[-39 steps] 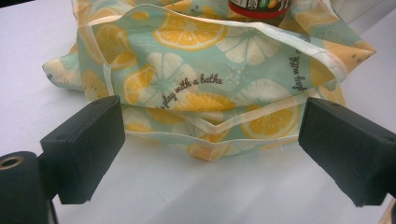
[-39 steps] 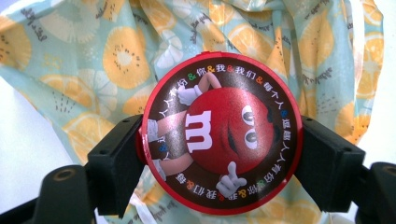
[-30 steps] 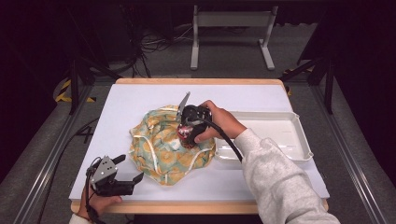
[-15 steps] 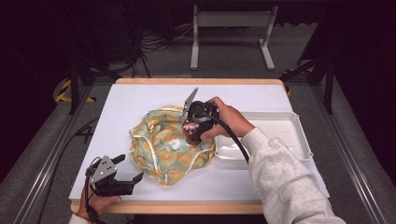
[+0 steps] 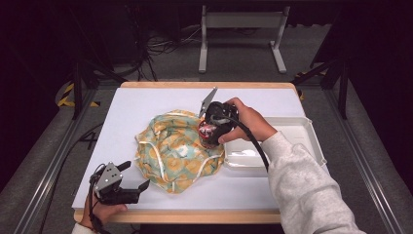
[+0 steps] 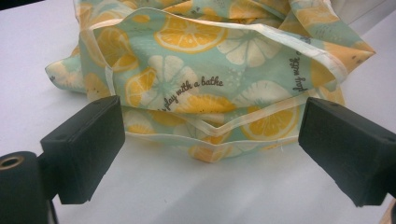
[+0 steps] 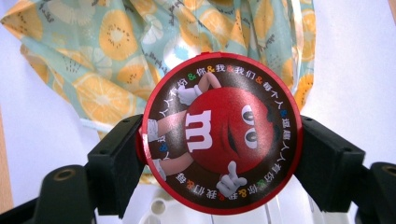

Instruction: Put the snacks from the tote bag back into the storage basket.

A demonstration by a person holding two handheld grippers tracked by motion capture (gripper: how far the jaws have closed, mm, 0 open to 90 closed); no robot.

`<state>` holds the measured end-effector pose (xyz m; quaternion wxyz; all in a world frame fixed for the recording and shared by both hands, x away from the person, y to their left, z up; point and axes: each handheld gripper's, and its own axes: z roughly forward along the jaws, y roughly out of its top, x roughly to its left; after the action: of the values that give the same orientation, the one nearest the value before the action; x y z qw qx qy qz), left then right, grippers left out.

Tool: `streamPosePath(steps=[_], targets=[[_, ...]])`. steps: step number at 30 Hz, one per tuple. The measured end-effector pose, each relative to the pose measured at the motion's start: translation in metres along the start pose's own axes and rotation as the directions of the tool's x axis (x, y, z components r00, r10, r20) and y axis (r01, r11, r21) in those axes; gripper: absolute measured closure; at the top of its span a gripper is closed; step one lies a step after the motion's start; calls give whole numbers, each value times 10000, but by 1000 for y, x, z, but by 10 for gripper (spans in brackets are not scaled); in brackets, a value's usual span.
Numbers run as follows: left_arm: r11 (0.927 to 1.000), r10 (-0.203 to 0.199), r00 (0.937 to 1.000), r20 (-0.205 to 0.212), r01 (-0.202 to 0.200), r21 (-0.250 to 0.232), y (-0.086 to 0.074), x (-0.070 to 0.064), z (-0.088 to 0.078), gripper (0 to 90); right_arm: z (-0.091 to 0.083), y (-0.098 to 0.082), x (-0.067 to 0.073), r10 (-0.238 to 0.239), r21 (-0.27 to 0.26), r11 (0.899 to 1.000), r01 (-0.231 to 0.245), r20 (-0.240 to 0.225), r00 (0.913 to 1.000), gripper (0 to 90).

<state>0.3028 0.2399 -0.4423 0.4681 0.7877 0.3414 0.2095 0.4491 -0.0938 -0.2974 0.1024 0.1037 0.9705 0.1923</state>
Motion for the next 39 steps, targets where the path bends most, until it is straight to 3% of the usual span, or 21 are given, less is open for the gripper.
streamPosePath(steps=[18,39], targets=[[10000,50,10000,27,-50,82,1,0,2,77,-20,-24,-8,397,28,9992,-397,199,9990,236],[9999,114,9999,41,-115,98,2,0,3,78,-26,-48,-16,742,242,9969,-751,348,9966,236]])
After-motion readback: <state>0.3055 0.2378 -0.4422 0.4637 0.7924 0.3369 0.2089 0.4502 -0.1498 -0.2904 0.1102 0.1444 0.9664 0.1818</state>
